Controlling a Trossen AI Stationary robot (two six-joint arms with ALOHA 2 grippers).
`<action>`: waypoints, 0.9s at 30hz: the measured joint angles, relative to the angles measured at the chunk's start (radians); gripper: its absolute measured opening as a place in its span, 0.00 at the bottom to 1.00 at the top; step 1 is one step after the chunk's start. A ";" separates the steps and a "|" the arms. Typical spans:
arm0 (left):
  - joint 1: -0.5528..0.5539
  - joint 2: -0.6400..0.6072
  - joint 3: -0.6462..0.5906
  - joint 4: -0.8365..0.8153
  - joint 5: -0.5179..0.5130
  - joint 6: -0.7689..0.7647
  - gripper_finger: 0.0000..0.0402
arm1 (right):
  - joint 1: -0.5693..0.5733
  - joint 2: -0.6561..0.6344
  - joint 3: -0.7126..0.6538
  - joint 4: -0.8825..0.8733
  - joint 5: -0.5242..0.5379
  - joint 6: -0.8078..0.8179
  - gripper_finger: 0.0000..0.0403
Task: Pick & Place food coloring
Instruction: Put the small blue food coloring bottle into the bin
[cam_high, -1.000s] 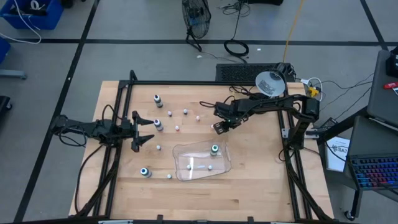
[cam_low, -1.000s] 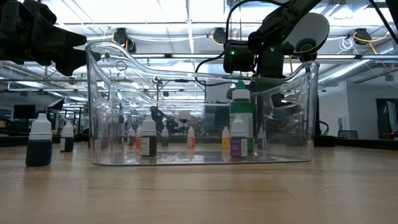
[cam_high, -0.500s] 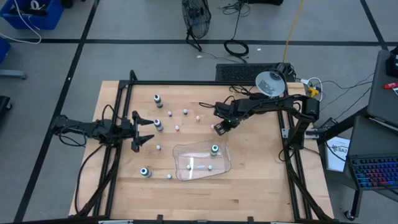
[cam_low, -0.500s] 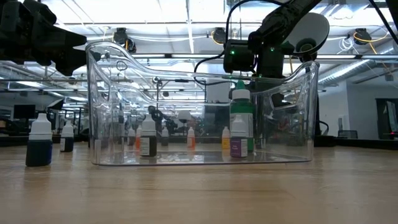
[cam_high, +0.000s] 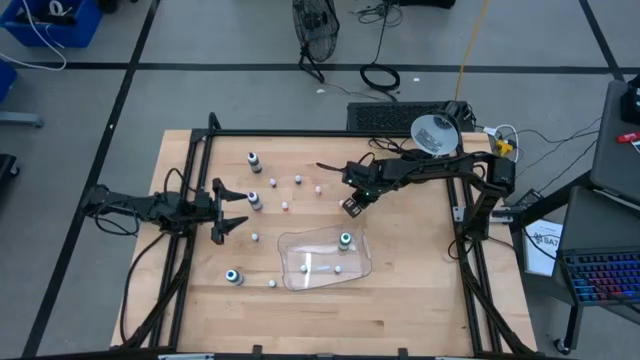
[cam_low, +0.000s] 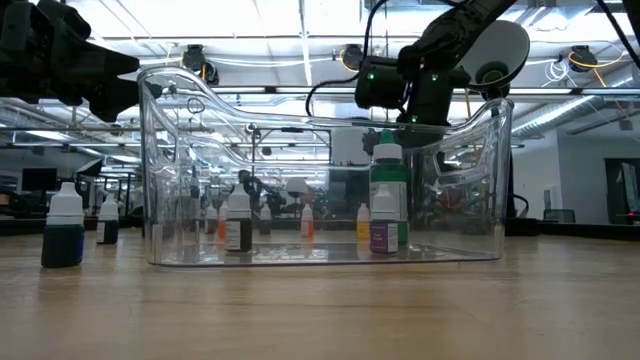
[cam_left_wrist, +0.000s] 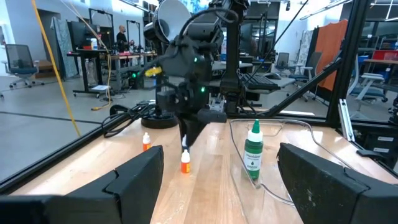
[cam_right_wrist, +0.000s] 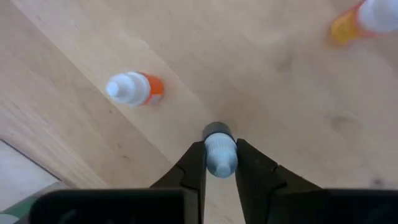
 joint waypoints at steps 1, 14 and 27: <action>0.000 0.000 0.000 0.000 0.000 0.000 0.77 | 0.002 -0.014 0.000 0.003 0.014 -0.002 0.12; 0.000 0.000 0.000 0.000 0.000 0.000 0.77 | 0.142 -0.335 0.000 0.129 0.110 -0.114 0.12; 0.000 0.000 0.000 0.000 0.000 0.000 0.77 | 0.462 -0.166 0.410 -0.033 0.261 -0.185 0.12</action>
